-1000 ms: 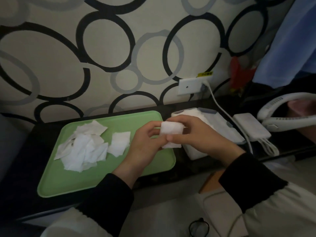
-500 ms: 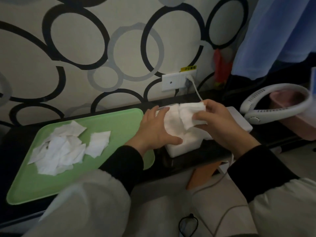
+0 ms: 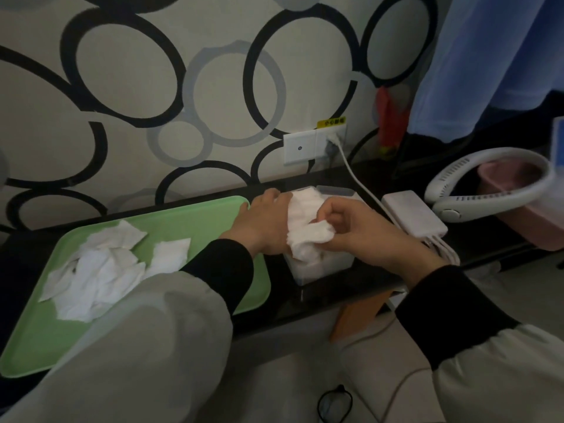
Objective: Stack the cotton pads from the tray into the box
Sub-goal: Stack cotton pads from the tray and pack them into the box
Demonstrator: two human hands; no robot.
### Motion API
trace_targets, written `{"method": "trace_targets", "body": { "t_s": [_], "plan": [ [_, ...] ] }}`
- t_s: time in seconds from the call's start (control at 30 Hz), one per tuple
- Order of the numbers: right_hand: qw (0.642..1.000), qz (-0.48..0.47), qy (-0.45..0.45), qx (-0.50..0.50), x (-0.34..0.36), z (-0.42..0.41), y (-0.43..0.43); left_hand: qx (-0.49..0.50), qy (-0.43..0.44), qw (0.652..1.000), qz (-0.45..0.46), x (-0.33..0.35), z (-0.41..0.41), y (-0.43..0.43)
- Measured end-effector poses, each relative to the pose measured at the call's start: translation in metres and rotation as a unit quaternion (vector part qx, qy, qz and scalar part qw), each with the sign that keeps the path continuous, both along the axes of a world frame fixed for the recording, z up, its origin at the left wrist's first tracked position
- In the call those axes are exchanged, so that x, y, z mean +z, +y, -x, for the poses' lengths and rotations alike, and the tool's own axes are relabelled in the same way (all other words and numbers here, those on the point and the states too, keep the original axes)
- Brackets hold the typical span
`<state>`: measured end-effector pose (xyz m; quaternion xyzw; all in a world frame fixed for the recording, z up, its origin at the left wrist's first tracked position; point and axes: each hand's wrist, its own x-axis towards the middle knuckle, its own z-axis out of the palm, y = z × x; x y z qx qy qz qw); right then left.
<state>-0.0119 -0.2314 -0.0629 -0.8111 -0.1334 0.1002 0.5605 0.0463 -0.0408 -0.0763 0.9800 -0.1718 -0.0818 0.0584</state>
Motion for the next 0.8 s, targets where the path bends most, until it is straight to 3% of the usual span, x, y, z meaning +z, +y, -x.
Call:
{"method": "trace_targets", "body": {
  "t_s": [0.27,0.43,0.63,0.8],
  "plan": [
    [0.971,0.227,-0.068,0.012,0.002,-0.001,0.004,0.033,-0.001,0.998,0.06,0.002,-0.003,0.0],
    [0.934,0.347,-0.073,0.051,0.008,0.0,0.017,0.041,-0.006,0.997,0.071,0.002,-0.002,-0.001],
    [0.908,0.4,0.055,0.108,0.02,0.002,0.037,0.045,-0.007,0.996,0.08,0.0,-0.003,0.0],
    [0.857,0.492,0.084,0.124,0.021,0.004,0.043,0.045,-0.01,0.996,0.083,-0.001,-0.001,0.0]
  ]
}}
